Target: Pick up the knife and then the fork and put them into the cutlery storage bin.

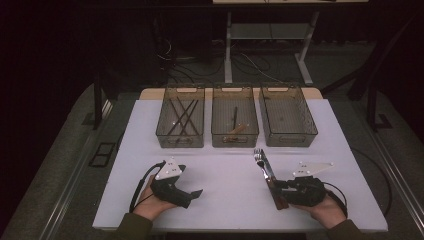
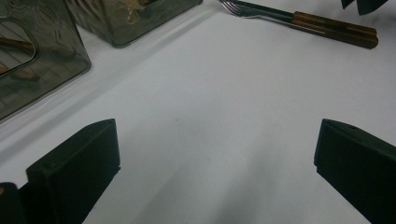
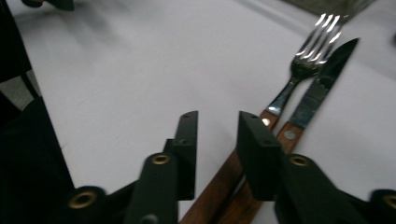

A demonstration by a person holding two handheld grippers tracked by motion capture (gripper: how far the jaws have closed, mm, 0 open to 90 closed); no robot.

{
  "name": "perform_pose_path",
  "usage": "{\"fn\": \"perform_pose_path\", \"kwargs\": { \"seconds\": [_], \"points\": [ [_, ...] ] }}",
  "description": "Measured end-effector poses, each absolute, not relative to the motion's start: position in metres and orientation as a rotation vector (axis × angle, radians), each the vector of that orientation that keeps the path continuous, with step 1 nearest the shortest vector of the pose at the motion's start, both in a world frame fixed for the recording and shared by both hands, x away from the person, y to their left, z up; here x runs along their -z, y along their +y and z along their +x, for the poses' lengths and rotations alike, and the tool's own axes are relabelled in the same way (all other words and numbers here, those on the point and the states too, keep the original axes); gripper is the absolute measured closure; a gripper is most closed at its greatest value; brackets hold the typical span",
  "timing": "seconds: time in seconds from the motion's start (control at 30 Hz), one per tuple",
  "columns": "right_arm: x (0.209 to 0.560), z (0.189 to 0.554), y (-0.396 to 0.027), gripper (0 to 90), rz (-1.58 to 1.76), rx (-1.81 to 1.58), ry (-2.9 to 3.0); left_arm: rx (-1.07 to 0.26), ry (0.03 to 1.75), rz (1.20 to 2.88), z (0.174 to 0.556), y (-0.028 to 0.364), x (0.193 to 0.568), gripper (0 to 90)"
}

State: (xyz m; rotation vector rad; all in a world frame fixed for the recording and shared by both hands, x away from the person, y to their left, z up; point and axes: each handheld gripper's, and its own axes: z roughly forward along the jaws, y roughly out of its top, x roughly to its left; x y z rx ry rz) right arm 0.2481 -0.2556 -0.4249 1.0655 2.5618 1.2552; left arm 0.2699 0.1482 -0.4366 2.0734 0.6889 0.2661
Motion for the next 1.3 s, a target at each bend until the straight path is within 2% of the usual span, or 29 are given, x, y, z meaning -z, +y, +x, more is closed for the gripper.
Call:
{"fn": "perform_pose_path", "kwargs": {
  "seconds": [0.27,1.3],
  "points": [
    [0.431,0.247,-0.246,89.4,1.013,-1.229,2.653,-0.265,0.689,2.07,0.27,0.149,0.437,0.0],
    [0.443,0.244,-0.235,89.4,0.963,-1.025,2.742,-0.259,0.685,2.072,0.27,0.148,0.436,0.0]
  ]
}}
